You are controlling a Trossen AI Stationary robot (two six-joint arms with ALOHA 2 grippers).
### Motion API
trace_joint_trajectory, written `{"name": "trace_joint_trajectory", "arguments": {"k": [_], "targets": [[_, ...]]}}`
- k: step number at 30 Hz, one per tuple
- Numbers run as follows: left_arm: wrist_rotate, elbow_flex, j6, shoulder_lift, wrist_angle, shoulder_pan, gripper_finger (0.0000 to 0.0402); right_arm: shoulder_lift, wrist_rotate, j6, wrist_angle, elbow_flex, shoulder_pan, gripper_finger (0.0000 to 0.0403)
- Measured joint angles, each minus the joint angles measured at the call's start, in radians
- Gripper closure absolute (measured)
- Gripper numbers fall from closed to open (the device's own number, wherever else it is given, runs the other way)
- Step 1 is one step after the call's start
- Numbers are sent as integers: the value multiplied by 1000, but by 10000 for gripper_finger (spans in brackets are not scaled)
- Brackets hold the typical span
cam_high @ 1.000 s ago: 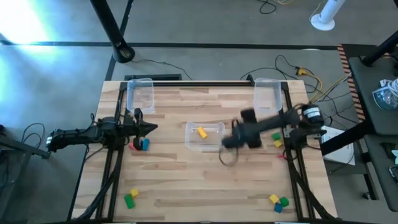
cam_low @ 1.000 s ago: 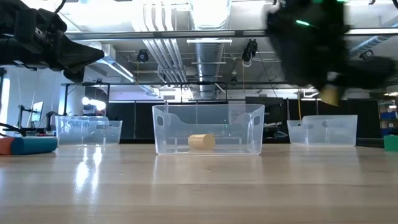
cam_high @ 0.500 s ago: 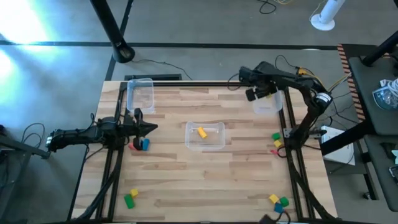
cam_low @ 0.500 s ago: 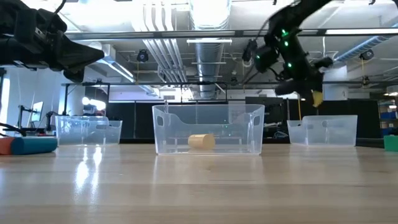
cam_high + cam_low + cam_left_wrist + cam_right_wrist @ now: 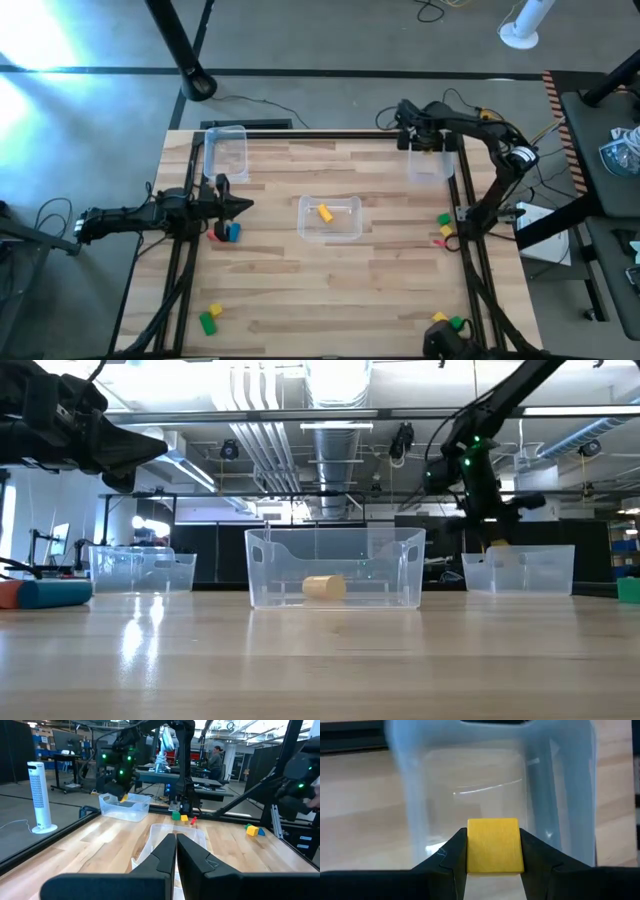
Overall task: Sort blocks by size
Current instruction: Put the yellow square block into the top right transparent bin
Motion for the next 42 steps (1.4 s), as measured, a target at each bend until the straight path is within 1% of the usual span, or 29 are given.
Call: {"name": "trace_joint_trajectory", "arguments": {"k": [8, 11, 15, 19, 30, 34, 42], "targets": [[0, 0, 0, 0, 0, 0, 401, 0, 14, 9, 189, -138, -37, 276], [0, 0, 0, 0, 0, 0, 401, 0, 15, 4, 232, -146, -38, 274], [0, 0, 0, 0, -3, 0, 401, 0, -3, -5, 231, -148, -40, 267], [0, 0, 0, 0, -4, 0, 401, 0, -3, 3, 242, -165, -41, 276], [0, 0, 0, 0, -4, 0, 401, 1, -4, 83, 377, -237, -41, 271], [0, 0, 0, 0, -4, 0, 401, 0, -3, 87, 410, -243, -41, 275], [0, 0, 0, 0, -3, 0, 401, 2, 4, 89, 482, -246, -41, 266]]}}
